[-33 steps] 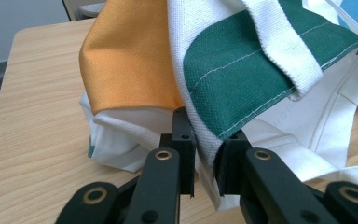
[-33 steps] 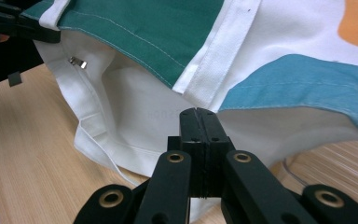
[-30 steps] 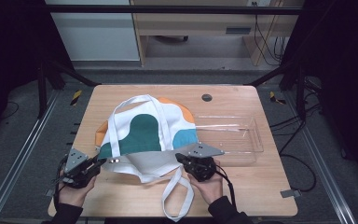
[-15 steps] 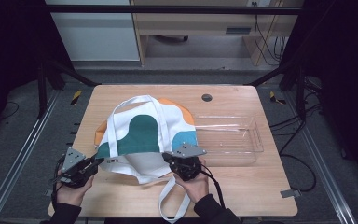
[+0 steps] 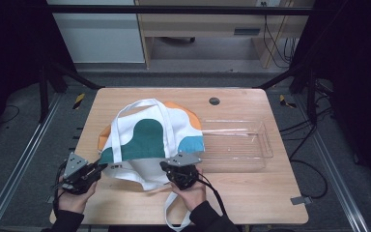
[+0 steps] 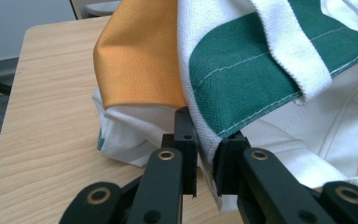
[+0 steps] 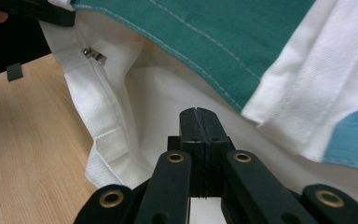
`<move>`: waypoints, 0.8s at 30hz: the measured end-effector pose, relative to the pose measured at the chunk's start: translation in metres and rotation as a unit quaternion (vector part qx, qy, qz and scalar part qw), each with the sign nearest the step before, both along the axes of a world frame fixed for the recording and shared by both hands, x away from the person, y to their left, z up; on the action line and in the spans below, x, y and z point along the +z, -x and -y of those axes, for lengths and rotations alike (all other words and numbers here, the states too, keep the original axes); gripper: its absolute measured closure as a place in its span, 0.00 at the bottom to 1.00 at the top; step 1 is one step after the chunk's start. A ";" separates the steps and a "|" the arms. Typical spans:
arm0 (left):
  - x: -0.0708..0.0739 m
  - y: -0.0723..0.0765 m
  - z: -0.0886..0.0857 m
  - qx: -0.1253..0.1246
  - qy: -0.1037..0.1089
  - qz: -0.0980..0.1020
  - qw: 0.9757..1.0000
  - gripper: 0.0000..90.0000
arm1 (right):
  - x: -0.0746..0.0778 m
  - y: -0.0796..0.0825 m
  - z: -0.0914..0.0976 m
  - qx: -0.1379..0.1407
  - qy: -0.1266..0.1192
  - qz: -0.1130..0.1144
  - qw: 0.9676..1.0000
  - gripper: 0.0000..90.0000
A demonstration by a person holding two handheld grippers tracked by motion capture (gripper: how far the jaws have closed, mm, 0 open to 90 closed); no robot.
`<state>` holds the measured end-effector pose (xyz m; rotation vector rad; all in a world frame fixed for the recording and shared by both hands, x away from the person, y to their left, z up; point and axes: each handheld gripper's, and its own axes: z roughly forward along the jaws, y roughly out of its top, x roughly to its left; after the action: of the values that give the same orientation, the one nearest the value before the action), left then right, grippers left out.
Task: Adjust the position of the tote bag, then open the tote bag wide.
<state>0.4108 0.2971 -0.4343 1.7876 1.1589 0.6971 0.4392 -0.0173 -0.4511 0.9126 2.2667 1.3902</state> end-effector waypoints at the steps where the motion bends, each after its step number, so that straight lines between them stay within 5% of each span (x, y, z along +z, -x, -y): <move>1: 0.000 0.000 0.000 0.000 0.001 0.000 1.000 0.91 | -0.001 0.000 -0.002 0.000 0.002 -0.002 1.000 1.00; 14: 0.000 0.000 -0.001 -0.003 0.003 0.000 1.000 0.91 | -0.011 -0.007 -0.016 -0.015 0.013 -0.003 1.000 1.00; 24: -0.001 0.000 0.001 -0.003 0.001 0.000 1.000 0.91 | -0.003 -0.012 -0.014 -0.033 0.007 0.011 0.999 1.00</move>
<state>0.4109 0.2965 -0.4349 1.7888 1.1535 0.6934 0.4514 -0.0037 -0.4545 0.9554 2.2069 1.3484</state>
